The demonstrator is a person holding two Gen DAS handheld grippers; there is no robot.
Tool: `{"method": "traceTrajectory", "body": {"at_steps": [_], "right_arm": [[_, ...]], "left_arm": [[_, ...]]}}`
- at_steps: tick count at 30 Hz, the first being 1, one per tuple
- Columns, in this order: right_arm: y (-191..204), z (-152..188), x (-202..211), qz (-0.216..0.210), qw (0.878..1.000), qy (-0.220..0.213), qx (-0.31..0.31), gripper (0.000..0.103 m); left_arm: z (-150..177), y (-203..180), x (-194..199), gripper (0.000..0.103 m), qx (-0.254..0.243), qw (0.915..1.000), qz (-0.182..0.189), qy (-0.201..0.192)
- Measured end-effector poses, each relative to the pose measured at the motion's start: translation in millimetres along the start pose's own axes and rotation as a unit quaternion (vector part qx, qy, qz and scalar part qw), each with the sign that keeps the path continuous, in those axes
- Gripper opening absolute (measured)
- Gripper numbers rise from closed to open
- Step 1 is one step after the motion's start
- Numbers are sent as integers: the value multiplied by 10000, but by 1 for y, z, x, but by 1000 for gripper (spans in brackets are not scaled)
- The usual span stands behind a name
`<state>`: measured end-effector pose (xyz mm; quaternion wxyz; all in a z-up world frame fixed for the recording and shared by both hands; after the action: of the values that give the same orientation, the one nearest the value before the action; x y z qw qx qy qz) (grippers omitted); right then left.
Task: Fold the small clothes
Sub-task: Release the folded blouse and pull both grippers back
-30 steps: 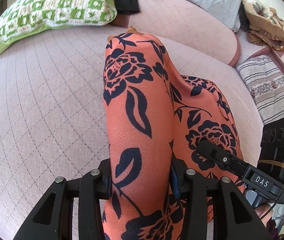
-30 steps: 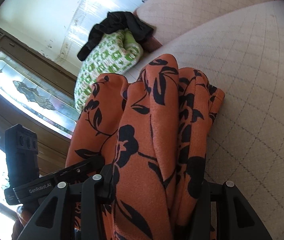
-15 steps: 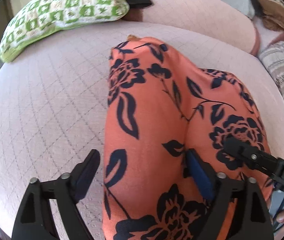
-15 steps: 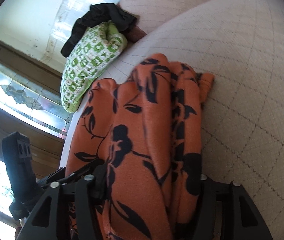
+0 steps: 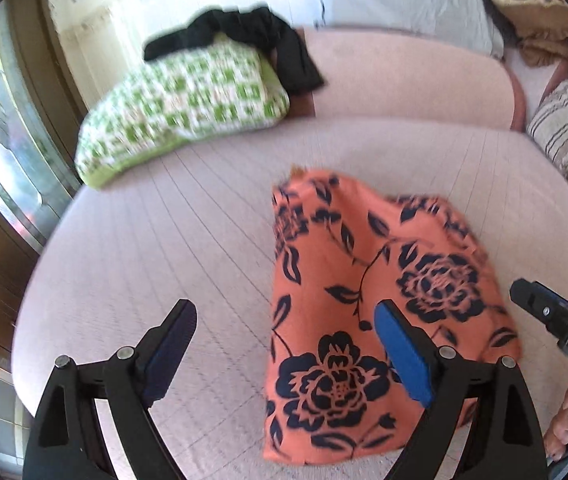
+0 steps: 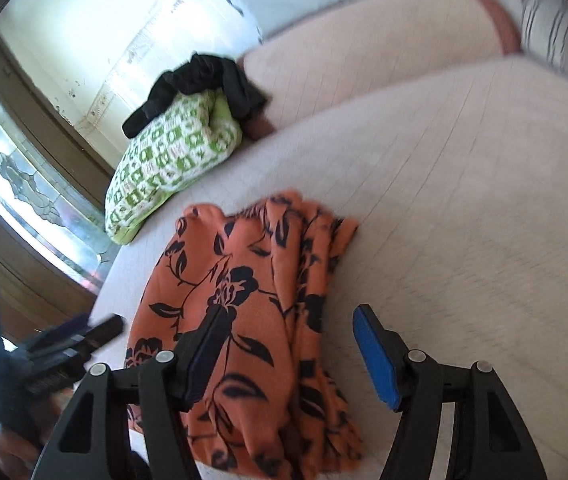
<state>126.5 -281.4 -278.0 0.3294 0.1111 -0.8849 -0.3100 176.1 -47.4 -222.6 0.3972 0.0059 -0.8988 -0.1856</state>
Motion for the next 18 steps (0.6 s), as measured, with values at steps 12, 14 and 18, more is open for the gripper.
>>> {"method": "traceTrajectory", "body": {"at_steps": [12,14,18], "right_arm": [[63,8,95,823,9829,-774,1455,69],[73,11,106,878,9802,-817,1575,69],[94,16,126,824,9783,-920,1665,69]], "left_arm": [[-24,26,88,92,258,9950,-90,-962],[-23,28,98,92,281,9940,-98,-1057],[-21,32,114,92,285,9924,-115,-1194]]}}
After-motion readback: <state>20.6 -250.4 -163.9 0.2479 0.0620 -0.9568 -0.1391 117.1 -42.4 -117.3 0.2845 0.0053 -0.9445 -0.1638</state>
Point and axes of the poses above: each gripper's, at about its wrist camera, not at the fingertips, and x roughly against the way its jaws point, y to its left, z to its underside, the point moved 8 cm from there along -x, roughly the way its jaws point, and after that the axes turned 15 degrees about -z, right-handed, at the moved point
